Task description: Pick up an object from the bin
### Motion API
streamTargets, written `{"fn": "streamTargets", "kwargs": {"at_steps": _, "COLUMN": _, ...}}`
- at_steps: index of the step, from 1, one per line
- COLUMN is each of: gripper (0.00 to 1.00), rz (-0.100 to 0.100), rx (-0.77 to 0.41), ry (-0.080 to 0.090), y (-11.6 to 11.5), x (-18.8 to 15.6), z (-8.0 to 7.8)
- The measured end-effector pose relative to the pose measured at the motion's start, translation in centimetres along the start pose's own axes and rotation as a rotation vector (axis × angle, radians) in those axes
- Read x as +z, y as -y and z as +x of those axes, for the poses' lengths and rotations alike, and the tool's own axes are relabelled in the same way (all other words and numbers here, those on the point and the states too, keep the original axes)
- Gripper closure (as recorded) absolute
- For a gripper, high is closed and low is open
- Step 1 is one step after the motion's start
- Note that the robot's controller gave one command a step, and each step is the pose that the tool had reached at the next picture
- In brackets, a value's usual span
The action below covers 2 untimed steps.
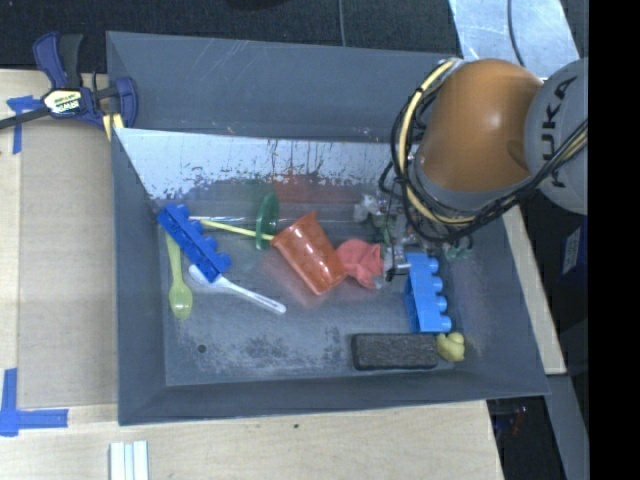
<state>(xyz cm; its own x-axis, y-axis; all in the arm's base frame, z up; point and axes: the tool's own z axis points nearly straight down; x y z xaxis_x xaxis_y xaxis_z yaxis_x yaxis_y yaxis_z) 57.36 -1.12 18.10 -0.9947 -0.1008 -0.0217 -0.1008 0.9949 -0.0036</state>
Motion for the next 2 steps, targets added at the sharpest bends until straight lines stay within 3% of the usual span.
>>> {"fn": "streamTargets", "kwargs": {"at_steps": 1, "gripper": 0.0, "rz": 0.001, "rx": 0.009, "ry": 0.008, "y": -0.4, "x": 5.0, "z": 3.4}}
{"fn": "streamTargets", "kwargs": {"at_steps": 2, "gripper": 0.0, "rz": 0.002, "rx": -0.162, "ry": 0.009, "y": 0.3, "x": 9.1, "z": 1.6}}
